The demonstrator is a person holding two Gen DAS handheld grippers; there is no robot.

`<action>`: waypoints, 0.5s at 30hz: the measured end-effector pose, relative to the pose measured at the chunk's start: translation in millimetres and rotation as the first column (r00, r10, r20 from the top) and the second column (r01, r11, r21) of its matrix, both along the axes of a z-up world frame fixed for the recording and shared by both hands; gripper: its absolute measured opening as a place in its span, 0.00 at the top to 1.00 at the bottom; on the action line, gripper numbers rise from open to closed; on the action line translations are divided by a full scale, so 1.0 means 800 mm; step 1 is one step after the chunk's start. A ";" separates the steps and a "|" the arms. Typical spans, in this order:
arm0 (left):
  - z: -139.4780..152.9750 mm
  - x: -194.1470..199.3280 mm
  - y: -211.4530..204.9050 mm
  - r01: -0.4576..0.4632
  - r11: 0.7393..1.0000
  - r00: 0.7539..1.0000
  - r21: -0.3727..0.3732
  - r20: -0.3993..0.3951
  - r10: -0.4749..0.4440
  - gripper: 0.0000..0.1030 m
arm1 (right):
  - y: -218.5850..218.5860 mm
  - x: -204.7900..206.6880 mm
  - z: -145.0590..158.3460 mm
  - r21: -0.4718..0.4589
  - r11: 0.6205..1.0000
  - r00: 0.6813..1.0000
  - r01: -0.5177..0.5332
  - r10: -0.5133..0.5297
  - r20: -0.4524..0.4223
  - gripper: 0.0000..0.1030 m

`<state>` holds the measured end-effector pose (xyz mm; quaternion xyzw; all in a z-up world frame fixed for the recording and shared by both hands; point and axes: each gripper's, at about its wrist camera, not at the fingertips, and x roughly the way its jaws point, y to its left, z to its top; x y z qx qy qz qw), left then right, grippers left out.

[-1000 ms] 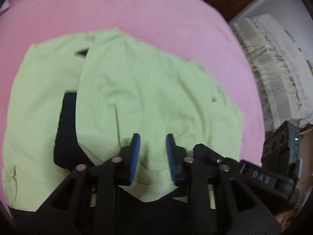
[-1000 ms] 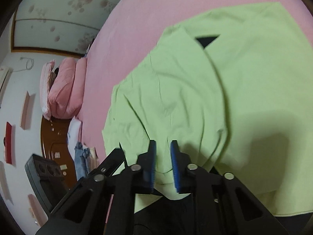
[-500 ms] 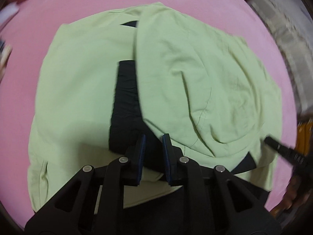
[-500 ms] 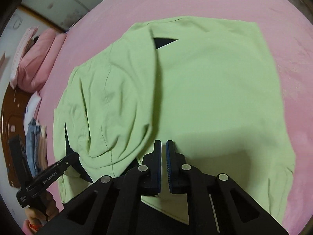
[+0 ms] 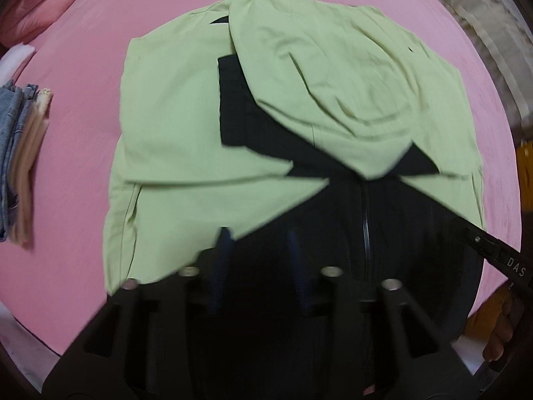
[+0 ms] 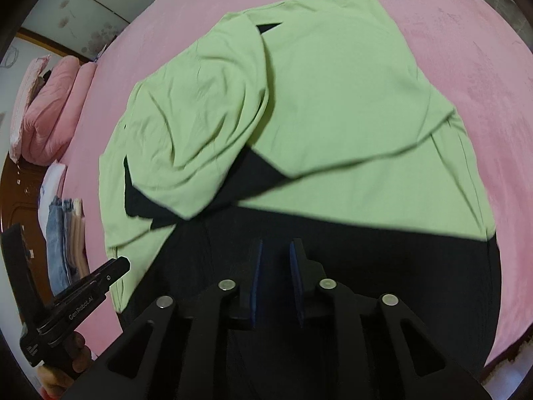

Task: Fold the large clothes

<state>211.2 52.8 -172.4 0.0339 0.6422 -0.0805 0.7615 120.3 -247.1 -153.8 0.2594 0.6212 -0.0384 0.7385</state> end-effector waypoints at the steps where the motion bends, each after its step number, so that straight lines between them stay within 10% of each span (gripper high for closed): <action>1: 0.006 -0.008 0.007 0.007 1.000 1.000 0.003 0.002 -0.007 0.53 | 0.005 -0.009 0.004 -0.005 1.000 1.000 -0.002 0.002 -0.002 0.74; 12: 0.060 -0.092 0.058 -0.058 0.998 0.997 0.005 0.043 0.058 0.46 | 0.058 -0.112 0.084 -0.062 0.994 0.995 -0.089 0.092 0.046 0.25; 15: 0.072 -0.116 0.060 -0.068 0.998 0.994 0.007 0.081 0.068 0.42 | 0.064 -0.131 0.105 -0.061 0.991 0.987 -0.120 0.126 0.095 0.25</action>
